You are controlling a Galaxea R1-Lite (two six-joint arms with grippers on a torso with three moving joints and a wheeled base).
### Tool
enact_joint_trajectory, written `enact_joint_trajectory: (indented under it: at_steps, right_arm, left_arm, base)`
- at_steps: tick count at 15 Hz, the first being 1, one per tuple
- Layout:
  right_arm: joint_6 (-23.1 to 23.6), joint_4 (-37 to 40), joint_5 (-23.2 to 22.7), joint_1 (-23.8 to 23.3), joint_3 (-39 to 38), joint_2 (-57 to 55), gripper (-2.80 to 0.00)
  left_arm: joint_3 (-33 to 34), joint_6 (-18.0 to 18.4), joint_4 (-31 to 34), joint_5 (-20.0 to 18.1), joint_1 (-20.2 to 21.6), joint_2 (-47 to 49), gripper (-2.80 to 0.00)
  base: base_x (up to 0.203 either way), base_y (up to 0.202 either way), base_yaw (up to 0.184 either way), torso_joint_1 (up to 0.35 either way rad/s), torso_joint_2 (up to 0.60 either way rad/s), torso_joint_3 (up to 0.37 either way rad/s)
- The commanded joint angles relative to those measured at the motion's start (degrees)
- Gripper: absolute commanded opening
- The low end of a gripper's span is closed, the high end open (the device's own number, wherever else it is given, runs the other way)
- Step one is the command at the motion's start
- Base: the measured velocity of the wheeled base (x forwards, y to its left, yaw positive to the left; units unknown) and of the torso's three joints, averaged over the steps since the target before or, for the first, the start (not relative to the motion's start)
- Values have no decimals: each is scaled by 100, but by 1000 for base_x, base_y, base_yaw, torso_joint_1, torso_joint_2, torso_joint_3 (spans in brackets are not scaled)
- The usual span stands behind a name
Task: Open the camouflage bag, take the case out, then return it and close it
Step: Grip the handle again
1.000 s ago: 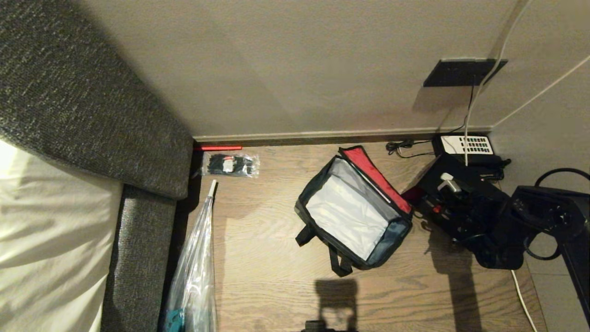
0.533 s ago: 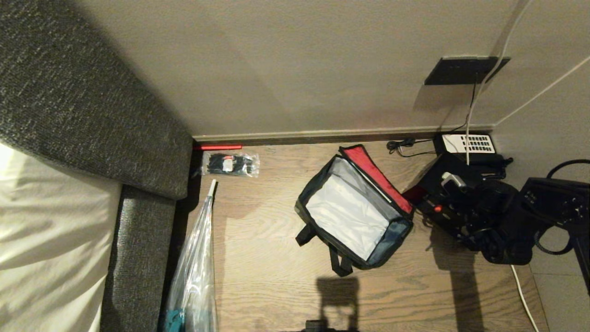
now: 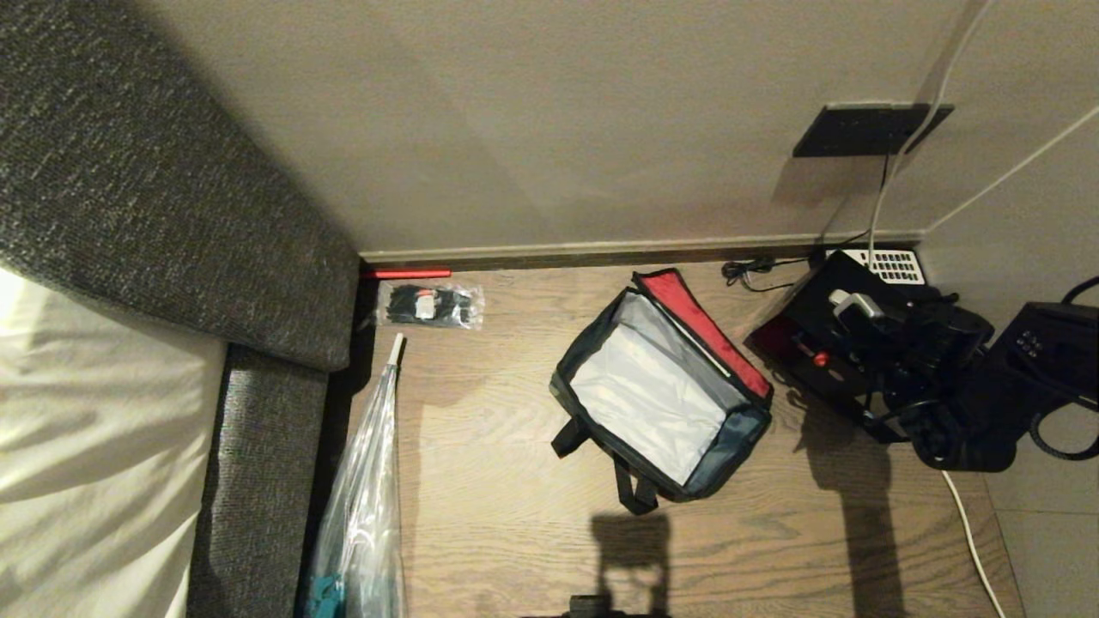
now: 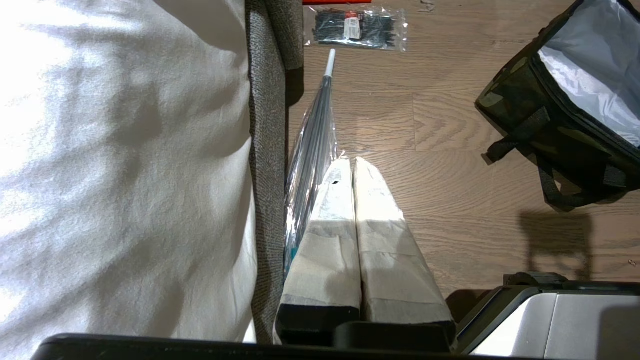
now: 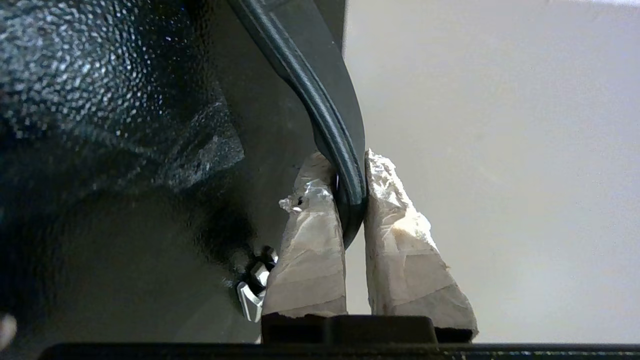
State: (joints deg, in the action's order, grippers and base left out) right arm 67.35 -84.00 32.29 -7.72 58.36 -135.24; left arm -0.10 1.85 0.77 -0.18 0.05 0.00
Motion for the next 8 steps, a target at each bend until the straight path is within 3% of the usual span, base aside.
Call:
enact_joint_trajectory:
  at_steps: [1, 8]
  right_arm:
    - [54, -13, 31, 2, -101, 359, -280]
    - [-85, 381, 54, 107, -584, 1160, -280]
  left_arm:
    - [1, 0, 2, 0, -5, 0, -280]
    - [1, 0, 2, 0, -5, 0, -280]
  base:
    - [0, 0, 0, 0, 0, 0]
    - [0, 0, 0, 0, 0, 0]
